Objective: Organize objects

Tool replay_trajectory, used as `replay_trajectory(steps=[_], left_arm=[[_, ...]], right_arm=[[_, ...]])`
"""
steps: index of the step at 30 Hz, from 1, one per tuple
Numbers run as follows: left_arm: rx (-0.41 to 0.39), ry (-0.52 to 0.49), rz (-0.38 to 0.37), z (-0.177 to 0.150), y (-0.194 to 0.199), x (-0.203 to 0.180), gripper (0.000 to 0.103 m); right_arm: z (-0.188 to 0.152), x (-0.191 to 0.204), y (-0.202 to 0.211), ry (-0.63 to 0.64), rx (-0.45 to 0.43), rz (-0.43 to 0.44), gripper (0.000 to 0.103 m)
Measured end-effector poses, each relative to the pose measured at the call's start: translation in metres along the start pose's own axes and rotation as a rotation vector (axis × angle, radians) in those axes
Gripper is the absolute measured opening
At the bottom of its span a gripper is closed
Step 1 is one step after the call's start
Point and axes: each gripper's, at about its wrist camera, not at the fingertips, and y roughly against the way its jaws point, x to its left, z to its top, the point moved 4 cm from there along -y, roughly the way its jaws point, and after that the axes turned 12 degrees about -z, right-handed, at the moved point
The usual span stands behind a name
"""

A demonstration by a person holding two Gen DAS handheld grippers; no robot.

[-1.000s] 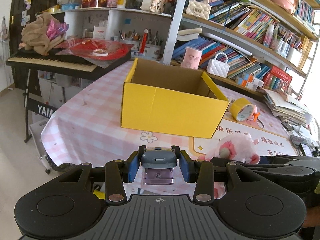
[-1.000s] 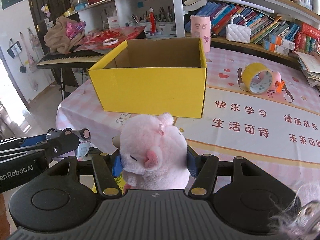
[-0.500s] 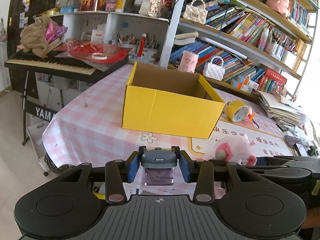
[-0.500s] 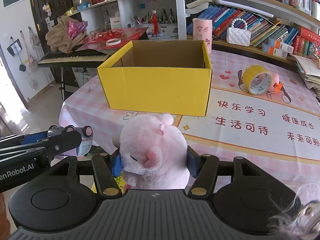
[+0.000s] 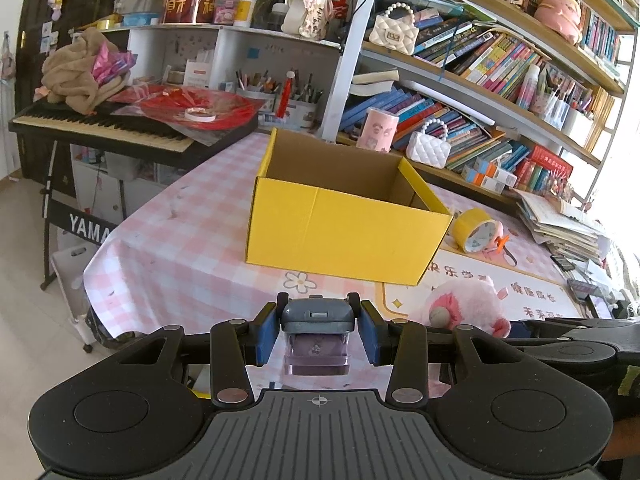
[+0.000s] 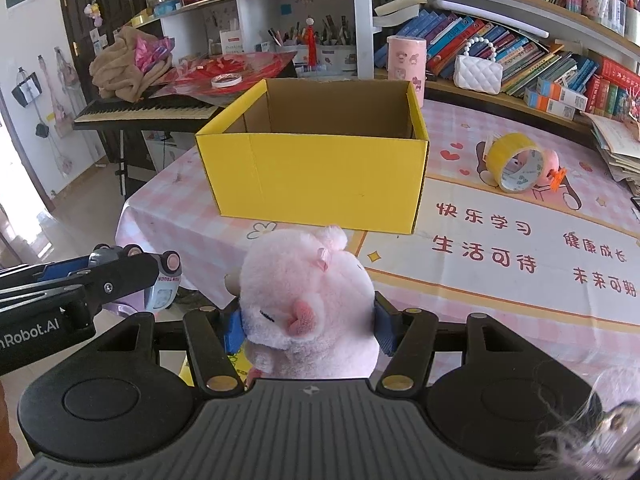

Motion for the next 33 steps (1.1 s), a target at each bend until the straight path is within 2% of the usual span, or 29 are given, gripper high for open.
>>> replay_trajectory(steps=[7,12,18,23,28,33], left_arm=[[-0.015,-0.009,0.000,0.015,-0.007,-0.001,0.041],[-0.046,-0.025,-0.005,0.040,-0.017,-0.004,0.041],[-0.116,-0.042,-0.007,0.087,-0.036,-0.006,0.041],[-0.143,-0.076,0.004,0.120,-0.069,-0.007,0.041],[-0.121,-0.073,0.035,0.135,-0.110,-0.003,0.041],[-0.027,-0.080,0.072,0.128,-0.155,0.001,0.041]], right_arm=[[0.007,-0.003,-0.006,0.001,0.000,0.001,0.058],[0.030,-0.007,-0.017,-0.018,-0.023,0.014,0.058],[0.084,-0.017,-0.022,-0.040,-0.153,0.032,0.058],[0.137,-0.029,-0.036,-0.049,-0.265,0.036,0.058],[0.173,-0.043,-0.071,-0.041,-0.283,0.026,0.058],[0.188,-0.049,-0.118,0.005,-0.207,0.033,0.058]])
